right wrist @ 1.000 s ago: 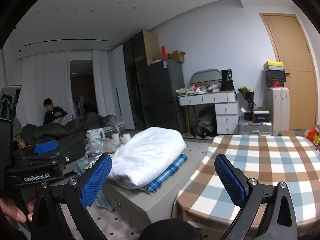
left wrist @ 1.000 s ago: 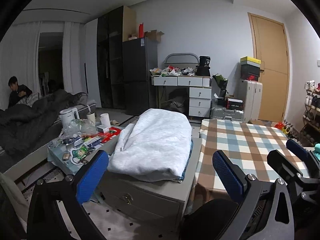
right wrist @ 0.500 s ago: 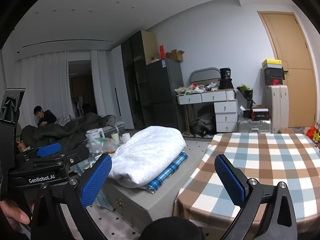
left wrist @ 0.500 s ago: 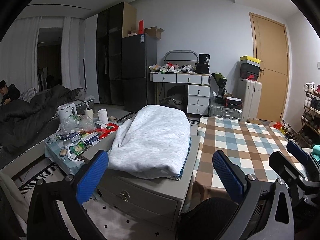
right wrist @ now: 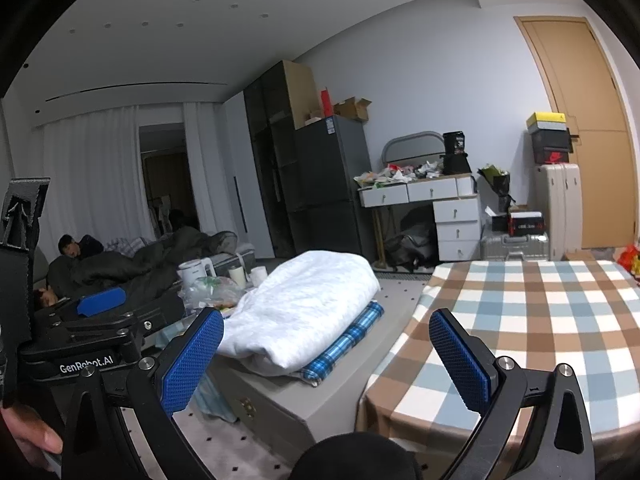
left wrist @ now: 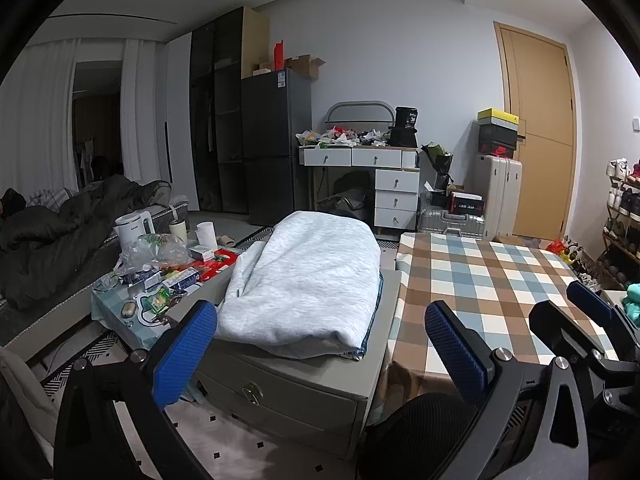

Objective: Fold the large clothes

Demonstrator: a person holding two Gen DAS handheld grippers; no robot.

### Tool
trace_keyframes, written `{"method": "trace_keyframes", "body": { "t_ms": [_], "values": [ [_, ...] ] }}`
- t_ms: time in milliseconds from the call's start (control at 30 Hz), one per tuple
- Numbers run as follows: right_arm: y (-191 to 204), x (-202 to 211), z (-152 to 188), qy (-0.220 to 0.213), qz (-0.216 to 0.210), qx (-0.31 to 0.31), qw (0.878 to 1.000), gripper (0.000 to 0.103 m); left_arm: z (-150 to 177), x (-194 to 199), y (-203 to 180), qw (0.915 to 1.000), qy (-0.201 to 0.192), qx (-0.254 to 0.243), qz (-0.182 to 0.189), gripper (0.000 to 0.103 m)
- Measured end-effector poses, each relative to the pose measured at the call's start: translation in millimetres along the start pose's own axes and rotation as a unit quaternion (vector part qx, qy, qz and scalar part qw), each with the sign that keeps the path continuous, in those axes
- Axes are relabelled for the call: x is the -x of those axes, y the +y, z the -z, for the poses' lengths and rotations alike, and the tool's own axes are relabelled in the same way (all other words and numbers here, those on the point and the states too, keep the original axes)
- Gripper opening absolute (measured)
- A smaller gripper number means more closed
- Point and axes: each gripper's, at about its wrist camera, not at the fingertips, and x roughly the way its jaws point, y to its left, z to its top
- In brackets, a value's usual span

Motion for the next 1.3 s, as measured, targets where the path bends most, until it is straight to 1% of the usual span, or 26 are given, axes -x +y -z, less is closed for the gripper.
{"method": "trace_keyframes", "body": {
  "t_ms": [300, 567, 633, 800, 1000, 1300],
  "values": [
    [-4.1, 3.6, 1.0, -0.005, 0.001, -0.011, 1.0, 0.103, 0.7, 1.7, -0.9, 0.9999, 0.003, -0.005, 0.012, 0.101],
    [-5.0, 4.7, 2.2, -0.006, 0.004, -0.017, 1.0, 0.103, -0.1, 2.8, -2.0, 0.9999, 0.002, -0.007, 0.01, 0.101],
    [-5.4, 5.3, 2.6, -0.007, 0.003, -0.019, 1.0, 0.103, -0.7, 1.5, -1.3, 0.9999, 0.0, -0.005, 0.014, 0.101],
    [-6.0, 6.4, 3.3, -0.006, 0.002, -0.022, 1.0, 0.103, -1.9, 2.6, -0.4, 1.0, -0.004, -0.004, 0.005, 0.101],
    [-6.0, 6.0, 2.8, -0.006, 0.002, -0.022, 1.0, 0.103, -2.3, 1.7, 2.6, 0.9999, -0.001, 0.007, 0.01, 0.101],
    [-4.5, 4.7, 3.7, -0.003, 0.002, -0.024, 1.0, 0.103, -1.5, 2.8, 1.0, 0.9999, -0.003, 0.001, 0.012, 0.101]
  ]
}}
